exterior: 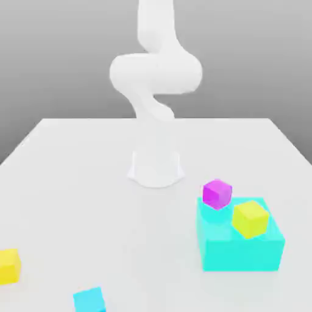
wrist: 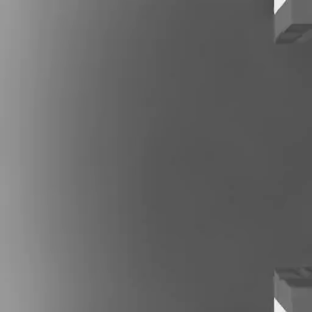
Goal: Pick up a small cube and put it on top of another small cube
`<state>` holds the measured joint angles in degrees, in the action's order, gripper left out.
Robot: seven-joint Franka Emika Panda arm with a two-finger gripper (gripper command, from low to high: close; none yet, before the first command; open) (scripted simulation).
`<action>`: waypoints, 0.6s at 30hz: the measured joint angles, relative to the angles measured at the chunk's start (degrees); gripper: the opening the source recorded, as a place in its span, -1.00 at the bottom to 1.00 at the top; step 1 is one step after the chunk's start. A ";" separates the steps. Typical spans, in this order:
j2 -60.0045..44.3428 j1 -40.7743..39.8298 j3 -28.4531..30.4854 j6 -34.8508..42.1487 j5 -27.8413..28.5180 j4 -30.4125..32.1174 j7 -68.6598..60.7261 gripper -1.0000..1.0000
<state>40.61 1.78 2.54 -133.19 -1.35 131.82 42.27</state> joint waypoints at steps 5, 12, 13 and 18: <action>-10.70 3.19 4.95 -2.97 -3.22 0.11 -7.66 0.00; -25.33 5.76 10.08 -6.83 -8.65 0.20 -18.81 0.00; -27.42 5.93 10.61 -7.38 -9.44 0.22 -20.41 0.00; -37.80 5.68 12.15 -10.18 -12.73 0.30 -27.96 0.00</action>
<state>2.81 7.45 14.69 -143.37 -14.08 132.12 14.32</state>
